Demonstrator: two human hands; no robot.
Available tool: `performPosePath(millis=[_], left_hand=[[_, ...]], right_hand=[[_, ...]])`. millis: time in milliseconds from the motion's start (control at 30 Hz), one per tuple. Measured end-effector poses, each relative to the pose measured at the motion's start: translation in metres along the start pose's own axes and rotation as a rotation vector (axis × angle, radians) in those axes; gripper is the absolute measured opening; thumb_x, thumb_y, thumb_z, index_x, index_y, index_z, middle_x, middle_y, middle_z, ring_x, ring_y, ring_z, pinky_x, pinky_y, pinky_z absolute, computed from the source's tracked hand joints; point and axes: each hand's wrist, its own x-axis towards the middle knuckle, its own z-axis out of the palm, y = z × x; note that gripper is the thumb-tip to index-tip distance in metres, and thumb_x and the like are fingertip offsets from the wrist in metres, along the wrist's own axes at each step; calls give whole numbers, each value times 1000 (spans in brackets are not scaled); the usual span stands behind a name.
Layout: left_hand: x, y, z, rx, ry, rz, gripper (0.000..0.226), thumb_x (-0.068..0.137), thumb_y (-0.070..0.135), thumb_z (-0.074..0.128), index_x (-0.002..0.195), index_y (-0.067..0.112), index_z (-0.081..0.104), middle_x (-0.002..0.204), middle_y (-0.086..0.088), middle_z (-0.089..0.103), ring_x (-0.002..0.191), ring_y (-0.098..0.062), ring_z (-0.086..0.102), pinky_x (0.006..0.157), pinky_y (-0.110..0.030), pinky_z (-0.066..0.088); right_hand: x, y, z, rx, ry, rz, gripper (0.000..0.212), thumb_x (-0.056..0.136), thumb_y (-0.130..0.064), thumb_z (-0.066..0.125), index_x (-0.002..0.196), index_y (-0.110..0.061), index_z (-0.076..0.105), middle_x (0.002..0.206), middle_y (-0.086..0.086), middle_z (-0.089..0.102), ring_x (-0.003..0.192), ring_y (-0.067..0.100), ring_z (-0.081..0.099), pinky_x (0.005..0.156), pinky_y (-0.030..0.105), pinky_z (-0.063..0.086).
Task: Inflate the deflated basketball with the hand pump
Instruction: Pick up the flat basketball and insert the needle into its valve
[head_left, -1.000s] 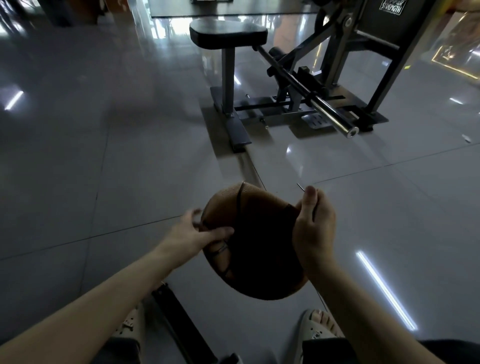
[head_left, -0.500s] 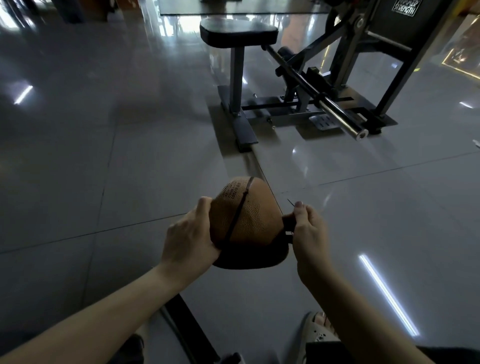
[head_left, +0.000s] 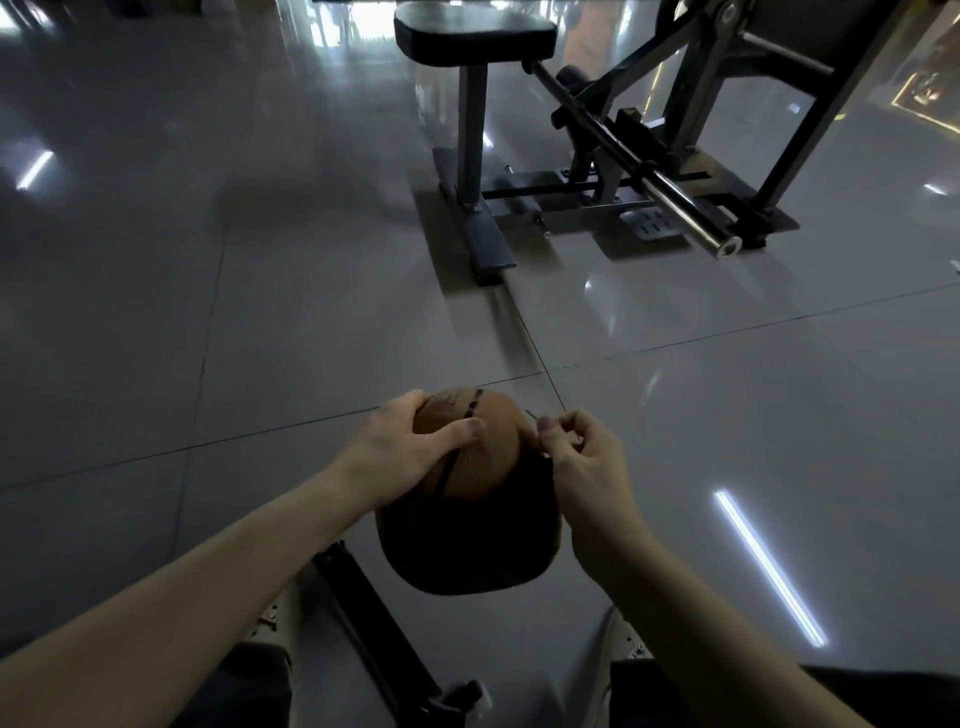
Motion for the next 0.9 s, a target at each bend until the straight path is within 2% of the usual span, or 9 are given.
performPosePath(millis=[67, 167, 267, 333, 433, 567, 700, 833, 900], left_hand=[[2, -7, -3, 50, 17, 7, 36, 78, 55, 78, 79, 21, 64, 68, 9, 64, 66, -12, 62, 63, -31, 48], [-1, -9, -1, 70, 45, 73, 32, 76, 44, 83, 79, 19, 63, 68, 3, 62, 63, -14, 60, 63, -35, 49], [-6, -3, 0, 142, 82, 191, 28, 77, 37, 83, 76, 23, 58, 64, 9, 57, 55, -2, 52, 56, -19, 39], [-11, 1, -2, 237, 121, 265, 26, 80, 37, 81, 77, 27, 57, 66, 10, 56, 56, -2, 52, 53, -15, 34], [-14, 5, -6, 312, 195, 309, 22, 84, 40, 75, 78, 29, 58, 67, 10, 58, 61, -3, 55, 57, -23, 36], [-17, 4, -9, 340, 195, 320, 20, 87, 47, 69, 83, 28, 64, 68, 9, 63, 66, -7, 60, 61, -29, 44], [-24, 8, -8, 357, 184, 324, 28, 83, 54, 69, 84, 26, 71, 66, 9, 63, 65, -5, 59, 60, -27, 40], [-30, 15, -5, 401, 189, 334, 32, 80, 52, 71, 75, 20, 72, 62, 3, 63, 60, -11, 60, 58, -30, 45], [-32, 16, -5, 399, 179, 340, 34, 79, 52, 71, 70, 19, 69, 57, 2, 60, 55, -9, 56, 52, -24, 40]], right_hand=[[0, 0, 0, -43, -67, 3, 21, 97, -25, 58, 89, -6, 63, 83, 14, 71, 80, 25, 70, 71, 37, 60], [4, -12, -8, -173, -107, -65, 17, 93, -21, 64, 86, -6, 67, 81, 9, 71, 74, 14, 68, 60, 20, 53], [4, -28, -16, -241, -115, -180, 13, 89, -19, 69, 80, -9, 70, 68, 0, 68, 61, 7, 62, 57, 22, 54], [2, -37, -19, -273, -148, -220, 11, 88, -17, 70, 79, -10, 70, 63, -1, 66, 55, 14, 60, 55, 32, 57], [-1, -45, -21, -331, -162, -292, 8, 87, -14, 71, 81, -8, 70, 64, 5, 67, 55, 23, 63, 53, 37, 58], [-5, -48, -19, -366, -224, -340, 4, 88, -10, 69, 85, -9, 71, 68, 6, 69, 57, 19, 67, 53, 34, 59], [-5, -45, -16, -420, -257, -377, 6, 89, -8, 68, 86, -12, 71, 68, 3, 68, 54, 13, 64, 51, 25, 55], [-3, -42, -16, -493, -272, -421, 10, 89, -7, 68, 84, -15, 72, 65, -7, 66, 55, 1, 62, 51, 13, 46], [-2, -41, -16, -523, -263, -445, 10, 89, -8, 68, 84, -16, 72, 63, -12, 64, 57, -1, 62, 51, 11, 46]])
